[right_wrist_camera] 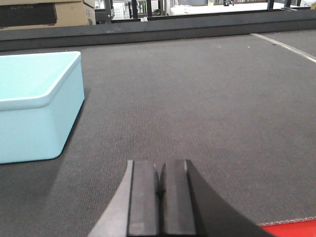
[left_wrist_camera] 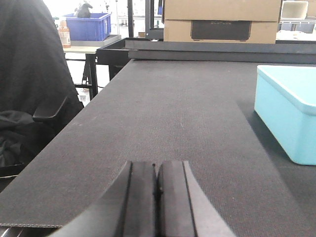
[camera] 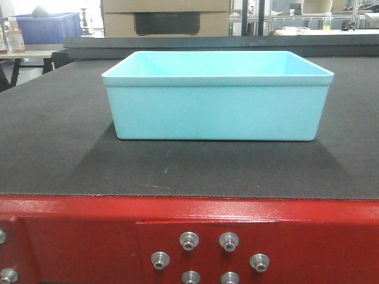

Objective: Fetch blue bin and place on conveyor start

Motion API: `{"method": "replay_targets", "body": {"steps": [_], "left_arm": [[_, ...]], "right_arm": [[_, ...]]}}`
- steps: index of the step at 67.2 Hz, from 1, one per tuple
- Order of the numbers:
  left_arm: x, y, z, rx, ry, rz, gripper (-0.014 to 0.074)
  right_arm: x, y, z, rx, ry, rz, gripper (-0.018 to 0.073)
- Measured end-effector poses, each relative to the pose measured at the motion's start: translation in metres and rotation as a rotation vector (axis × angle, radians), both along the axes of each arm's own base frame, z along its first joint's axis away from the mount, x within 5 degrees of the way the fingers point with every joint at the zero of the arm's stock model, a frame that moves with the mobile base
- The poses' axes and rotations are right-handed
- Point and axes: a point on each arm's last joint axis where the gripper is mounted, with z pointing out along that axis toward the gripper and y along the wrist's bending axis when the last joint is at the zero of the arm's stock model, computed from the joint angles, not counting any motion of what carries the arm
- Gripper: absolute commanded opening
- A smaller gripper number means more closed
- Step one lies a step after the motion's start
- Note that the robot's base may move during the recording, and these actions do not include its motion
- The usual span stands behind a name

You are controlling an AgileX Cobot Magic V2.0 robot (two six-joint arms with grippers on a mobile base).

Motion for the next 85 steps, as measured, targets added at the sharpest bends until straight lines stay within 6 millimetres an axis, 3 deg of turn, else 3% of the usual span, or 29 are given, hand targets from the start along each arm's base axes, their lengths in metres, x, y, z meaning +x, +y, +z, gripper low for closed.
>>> {"method": "replay_targets", "body": {"steps": [85], "left_arm": [[0.0000,0.0000,0.0000,0.000,0.000,0.000,-0.0111]], "right_arm": [[0.0000,-0.0005,0.0021,-0.028,-0.029,-0.004,-0.0162]]}}
